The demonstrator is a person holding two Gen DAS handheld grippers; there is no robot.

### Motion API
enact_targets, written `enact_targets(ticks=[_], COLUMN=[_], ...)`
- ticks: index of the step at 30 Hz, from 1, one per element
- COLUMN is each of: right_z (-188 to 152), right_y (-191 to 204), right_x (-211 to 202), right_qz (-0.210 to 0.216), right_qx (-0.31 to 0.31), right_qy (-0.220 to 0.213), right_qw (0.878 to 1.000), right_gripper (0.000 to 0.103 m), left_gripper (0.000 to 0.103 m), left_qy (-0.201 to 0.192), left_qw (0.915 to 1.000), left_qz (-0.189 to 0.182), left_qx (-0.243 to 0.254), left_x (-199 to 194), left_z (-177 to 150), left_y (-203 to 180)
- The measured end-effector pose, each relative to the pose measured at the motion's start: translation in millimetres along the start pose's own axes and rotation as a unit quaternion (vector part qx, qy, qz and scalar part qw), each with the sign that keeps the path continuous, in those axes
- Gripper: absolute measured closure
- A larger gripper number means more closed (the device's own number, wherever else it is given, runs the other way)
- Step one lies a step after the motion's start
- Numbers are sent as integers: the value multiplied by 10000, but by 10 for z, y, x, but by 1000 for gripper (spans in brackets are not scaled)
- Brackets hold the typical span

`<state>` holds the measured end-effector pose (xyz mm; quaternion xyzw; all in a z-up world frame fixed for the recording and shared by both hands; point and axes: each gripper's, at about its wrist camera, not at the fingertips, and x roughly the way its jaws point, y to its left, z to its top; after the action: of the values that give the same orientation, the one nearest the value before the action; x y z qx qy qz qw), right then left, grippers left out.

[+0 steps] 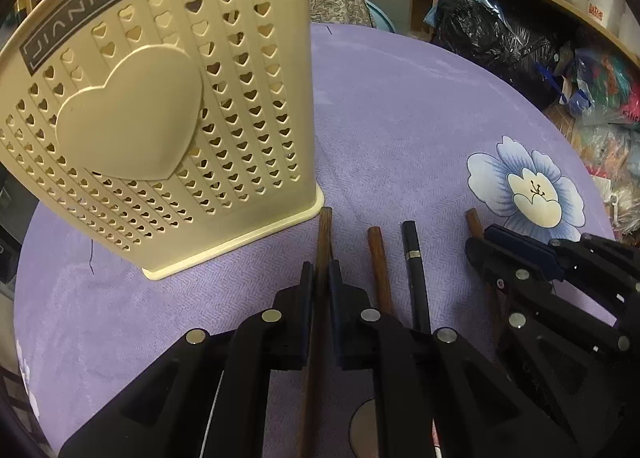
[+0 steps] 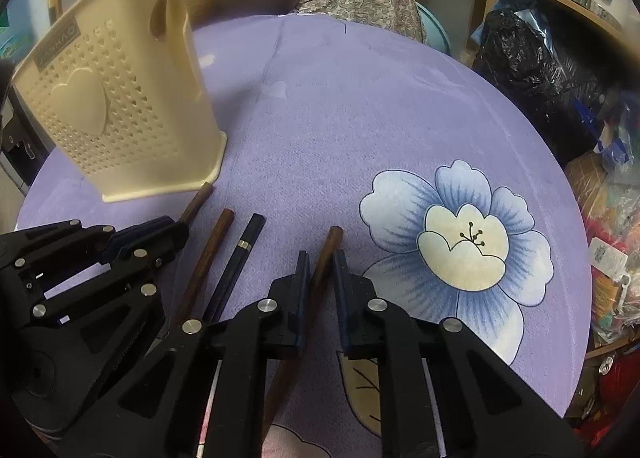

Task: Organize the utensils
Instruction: 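Grasp a wooden chopstick with the left tool while the right tool grasps another chopstick, then carry both chopsticks up over the cream holder and lower them inside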

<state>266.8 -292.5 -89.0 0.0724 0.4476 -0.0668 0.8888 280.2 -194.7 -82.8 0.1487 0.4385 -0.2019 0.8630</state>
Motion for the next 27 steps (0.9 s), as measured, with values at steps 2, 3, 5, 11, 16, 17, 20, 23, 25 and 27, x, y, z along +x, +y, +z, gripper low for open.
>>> enact_targets(ticks=[2, 3, 5, 11, 16, 17, 20, 23, 25, 27], right_z=[-1, -6, -16, -64, -94, -99, -113, -115, -103, -99], right_y=[-12, -29, -57, -36, -42, -46, -55, -51, -29, 4], right_x=[3, 0, -6, -46, -193, -246, -442, -686, -894, -1078], right_qz=[39, 79, 159, 361, 633, 702, 968, 1156, 1310, 1451], right_qx=[-4, 13, 54, 81, 104, 116, 109, 57, -24, -105], right_qy=[-14, -25, -36, -40, -243, -289, -496, -767, -994, -1185], right_qw=[10000, 10000, 9999, 9993, 9976, 9970, 9940, 9903, 9864, 9822], right_gripper=[90, 90, 90, 91, 92, 92, 93, 93, 94, 94], left_gripper=[94, 95, 95, 95, 95, 95, 95, 95, 95, 95], left_qy=[-37, -63, -90, -134, -375, -454, -716, -1069, -1327, -1586], left_qw=[10000, 10000, 9999, 9996, 9982, 9979, 9953, 9911, 9869, 9816], left_qz=[17, -5, -51, -97, -171, -169, -291, -337, -423, -477], left_qx=[-1, -41, -130, -221, -426, -441, -583, -717, -817, -946], left_x=[-26, -43, -64, -132, -283, -336, -556, -850, -1080, -1317], left_z=[-50, -78, -115, -225, -311, -326, -378, -422, -448, -476], left_y=[24, 48, 93, 149, 228, 238, 312, 417, 514, 627])
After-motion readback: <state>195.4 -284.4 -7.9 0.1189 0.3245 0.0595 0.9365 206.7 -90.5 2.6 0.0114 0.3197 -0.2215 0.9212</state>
